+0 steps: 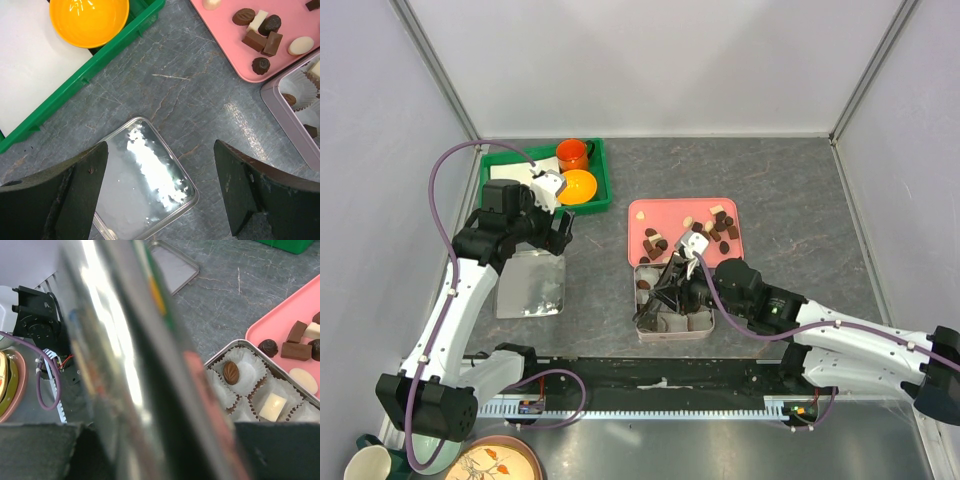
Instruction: Pack the chocolate
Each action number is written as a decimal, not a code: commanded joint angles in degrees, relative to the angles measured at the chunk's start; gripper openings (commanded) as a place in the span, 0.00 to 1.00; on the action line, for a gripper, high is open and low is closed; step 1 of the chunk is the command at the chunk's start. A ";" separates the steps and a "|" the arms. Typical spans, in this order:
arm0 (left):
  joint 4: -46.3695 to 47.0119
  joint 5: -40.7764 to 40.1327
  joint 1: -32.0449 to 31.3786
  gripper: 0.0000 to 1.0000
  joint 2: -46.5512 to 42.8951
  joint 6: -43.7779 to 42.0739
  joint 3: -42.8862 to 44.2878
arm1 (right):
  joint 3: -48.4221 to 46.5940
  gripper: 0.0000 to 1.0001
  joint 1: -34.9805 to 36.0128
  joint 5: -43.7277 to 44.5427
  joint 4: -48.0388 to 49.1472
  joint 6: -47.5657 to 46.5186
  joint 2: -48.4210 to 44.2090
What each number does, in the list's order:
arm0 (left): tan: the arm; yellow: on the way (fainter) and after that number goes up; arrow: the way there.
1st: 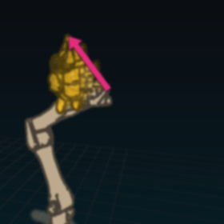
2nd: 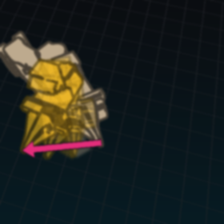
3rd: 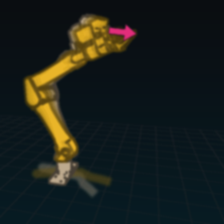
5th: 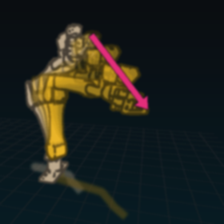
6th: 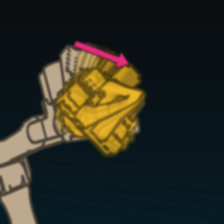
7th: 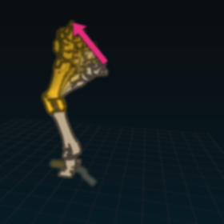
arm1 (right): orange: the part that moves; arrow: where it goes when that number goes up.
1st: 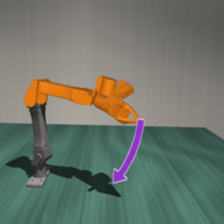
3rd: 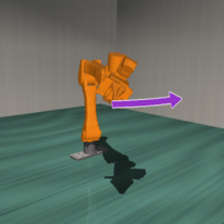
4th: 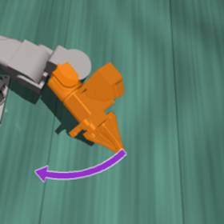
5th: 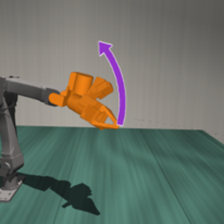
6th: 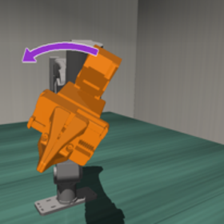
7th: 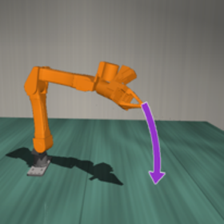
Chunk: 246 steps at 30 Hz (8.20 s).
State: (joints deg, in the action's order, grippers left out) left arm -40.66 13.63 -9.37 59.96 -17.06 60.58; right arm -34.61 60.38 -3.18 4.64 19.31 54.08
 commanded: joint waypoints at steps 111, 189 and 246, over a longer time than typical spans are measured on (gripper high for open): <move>0.15 -0.88 0.23 0.94 -1.43 0.10 -3.62 | -7.76 0.19 -10.64 0.72 -10.97 -11.93 -1.34; 3.58 -0.27 0.23 0.95 -0.02 -0.87 -3.62 | -35.09 0.48 -21.80 8.98 9.68 -16.41 42.86; 2.78 -0.36 0.23 0.95 -1.87 -1.49 -4.68 | -28.86 0.23 -21.80 3.36 -0.85 -17.20 22.39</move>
State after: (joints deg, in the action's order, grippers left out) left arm -38.89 12.97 -9.37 59.20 -18.11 55.90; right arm -64.42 38.76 3.66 8.12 2.61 84.58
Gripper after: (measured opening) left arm 0.947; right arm 0.347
